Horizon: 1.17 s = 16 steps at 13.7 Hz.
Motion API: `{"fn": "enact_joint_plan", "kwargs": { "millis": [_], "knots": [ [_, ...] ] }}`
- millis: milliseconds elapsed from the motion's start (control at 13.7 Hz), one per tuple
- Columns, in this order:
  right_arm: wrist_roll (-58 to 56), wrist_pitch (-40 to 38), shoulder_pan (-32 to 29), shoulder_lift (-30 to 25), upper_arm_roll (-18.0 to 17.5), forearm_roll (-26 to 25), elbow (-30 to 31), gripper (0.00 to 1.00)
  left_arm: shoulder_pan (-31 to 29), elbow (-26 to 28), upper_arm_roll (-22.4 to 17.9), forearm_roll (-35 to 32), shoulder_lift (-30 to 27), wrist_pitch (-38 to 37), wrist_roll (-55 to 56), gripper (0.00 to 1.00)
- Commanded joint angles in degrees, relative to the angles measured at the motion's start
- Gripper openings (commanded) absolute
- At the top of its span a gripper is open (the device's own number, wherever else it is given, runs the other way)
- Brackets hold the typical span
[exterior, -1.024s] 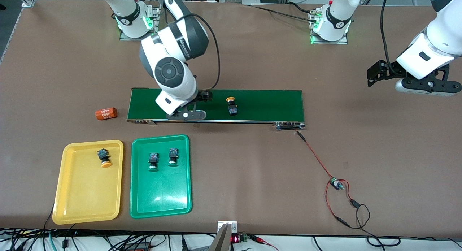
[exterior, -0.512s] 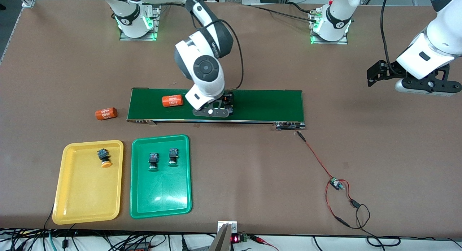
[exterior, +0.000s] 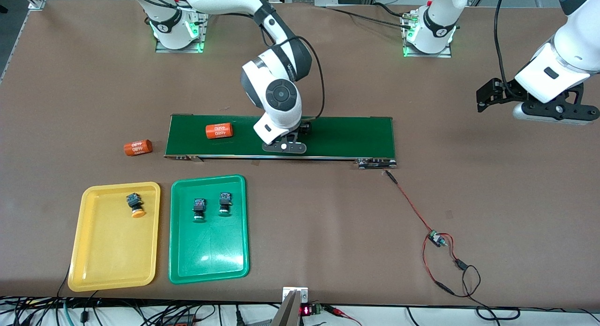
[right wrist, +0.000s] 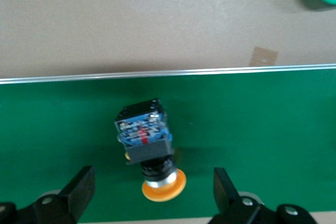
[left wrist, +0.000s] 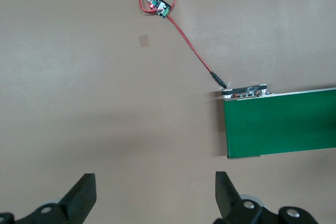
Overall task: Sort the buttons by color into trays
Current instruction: 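Reach the right gripper to the belt and grasp the yellow button, then carry the yellow button over the yellow tray with the right gripper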
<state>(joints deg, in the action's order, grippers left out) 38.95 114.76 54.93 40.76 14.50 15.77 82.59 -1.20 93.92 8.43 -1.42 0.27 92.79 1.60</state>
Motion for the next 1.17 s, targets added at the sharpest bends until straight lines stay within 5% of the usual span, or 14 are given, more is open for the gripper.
{"fn": "enact_joint_plan", "kwargs": {
  "millis": [0,73,439,732,1098],
  "knots": [
    [0.78,1.34,0.44,0.9,0.53,2.41,-0.15,1.0,-0.03,-1.72,0.28,-1.21,0.52,-1.47,-0.1,1.0],
    [0.78,1.6,0.18,1.16,0.53,3.64,-0.24,1.0,0.05,-1.64,0.28,-1.21,0.52,-1.47,-0.1,1.0],
    [-0.1,1.96,-1.05,2.39,0.7,4.36,-0.24,0.26,-0.03,-1.73,0.28,-1.21,0.52,-1.47,-0.19,1.0],
    [-0.28,1.78,-1.49,1.96,0.88,4.44,-0.94,0.05,-0.03,-1.64,0.28,-1.21,0.43,-1.56,-0.19,1.0],
    [-0.19,-0.06,-6.31,0.03,2.11,4.45,-5.42,0.0,-0.03,-1.64,0.28,-1.21,0.52,-1.56,-0.19,1.0]
  ]
}}
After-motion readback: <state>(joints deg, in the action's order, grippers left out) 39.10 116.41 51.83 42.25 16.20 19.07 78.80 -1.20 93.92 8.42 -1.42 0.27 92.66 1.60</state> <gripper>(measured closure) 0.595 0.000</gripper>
